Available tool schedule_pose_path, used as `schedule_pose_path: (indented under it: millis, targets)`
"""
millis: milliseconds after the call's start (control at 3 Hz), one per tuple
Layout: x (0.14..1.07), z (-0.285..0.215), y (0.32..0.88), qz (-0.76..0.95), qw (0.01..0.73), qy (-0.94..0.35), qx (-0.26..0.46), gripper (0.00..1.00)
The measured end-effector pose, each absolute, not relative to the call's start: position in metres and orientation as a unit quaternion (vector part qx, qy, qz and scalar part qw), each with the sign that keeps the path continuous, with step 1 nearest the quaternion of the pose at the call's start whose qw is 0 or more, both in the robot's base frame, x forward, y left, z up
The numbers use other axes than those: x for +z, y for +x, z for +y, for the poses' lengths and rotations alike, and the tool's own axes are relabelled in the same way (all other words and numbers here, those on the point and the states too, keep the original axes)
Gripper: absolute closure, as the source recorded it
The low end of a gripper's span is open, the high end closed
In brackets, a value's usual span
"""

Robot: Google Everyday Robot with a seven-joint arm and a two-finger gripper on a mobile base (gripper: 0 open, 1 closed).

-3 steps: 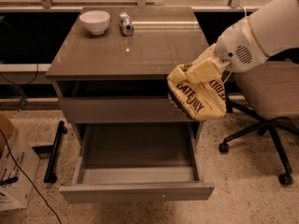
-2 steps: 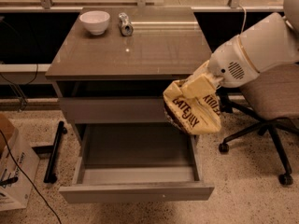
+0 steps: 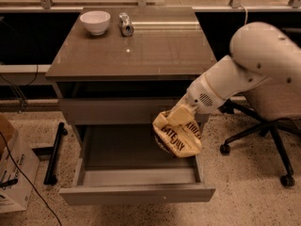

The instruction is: Place brown chip bag into middle drawer

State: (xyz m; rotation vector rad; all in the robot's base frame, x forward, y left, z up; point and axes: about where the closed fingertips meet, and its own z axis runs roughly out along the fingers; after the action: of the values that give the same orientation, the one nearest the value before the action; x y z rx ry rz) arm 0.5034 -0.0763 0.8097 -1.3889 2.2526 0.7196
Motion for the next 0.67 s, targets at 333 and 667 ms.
schedule_pose_path:
  millis: [333, 667]
  targets:
    - [0.744, -0.065, 0.513, 0.809, 0.169, -0.484, 0.287, 1.0]
    - [0.68, -0.053, 0.527, 0.812, 0.145, -0.477, 0.304, 1.0]
